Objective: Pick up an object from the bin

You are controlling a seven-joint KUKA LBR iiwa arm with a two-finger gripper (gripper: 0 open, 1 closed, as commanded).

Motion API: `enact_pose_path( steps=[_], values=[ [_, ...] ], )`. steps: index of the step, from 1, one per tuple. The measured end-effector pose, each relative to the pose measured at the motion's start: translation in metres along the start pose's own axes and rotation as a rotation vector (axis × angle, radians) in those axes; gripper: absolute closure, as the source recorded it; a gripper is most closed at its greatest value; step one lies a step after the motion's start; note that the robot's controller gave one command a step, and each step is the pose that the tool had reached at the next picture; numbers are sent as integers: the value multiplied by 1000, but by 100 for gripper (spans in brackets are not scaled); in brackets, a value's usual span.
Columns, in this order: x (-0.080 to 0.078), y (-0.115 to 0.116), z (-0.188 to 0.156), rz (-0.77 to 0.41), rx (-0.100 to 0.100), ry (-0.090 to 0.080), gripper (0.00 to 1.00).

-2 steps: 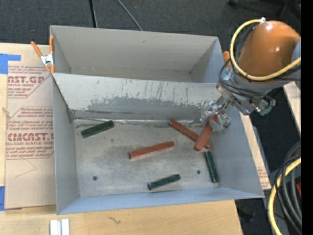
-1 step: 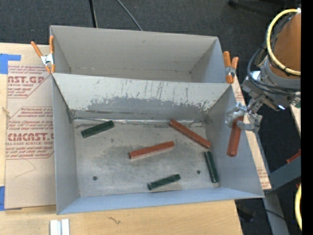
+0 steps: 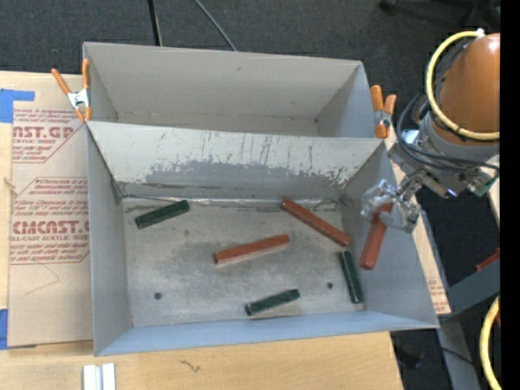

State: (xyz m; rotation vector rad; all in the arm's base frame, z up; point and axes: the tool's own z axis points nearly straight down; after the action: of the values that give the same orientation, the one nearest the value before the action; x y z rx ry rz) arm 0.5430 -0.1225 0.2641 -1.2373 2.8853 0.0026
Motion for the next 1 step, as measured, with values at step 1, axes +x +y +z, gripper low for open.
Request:
enact_pose_path(
  steps=[1],
  values=[
    [-19,24,7,-2,-1,0,100]
  ],
)
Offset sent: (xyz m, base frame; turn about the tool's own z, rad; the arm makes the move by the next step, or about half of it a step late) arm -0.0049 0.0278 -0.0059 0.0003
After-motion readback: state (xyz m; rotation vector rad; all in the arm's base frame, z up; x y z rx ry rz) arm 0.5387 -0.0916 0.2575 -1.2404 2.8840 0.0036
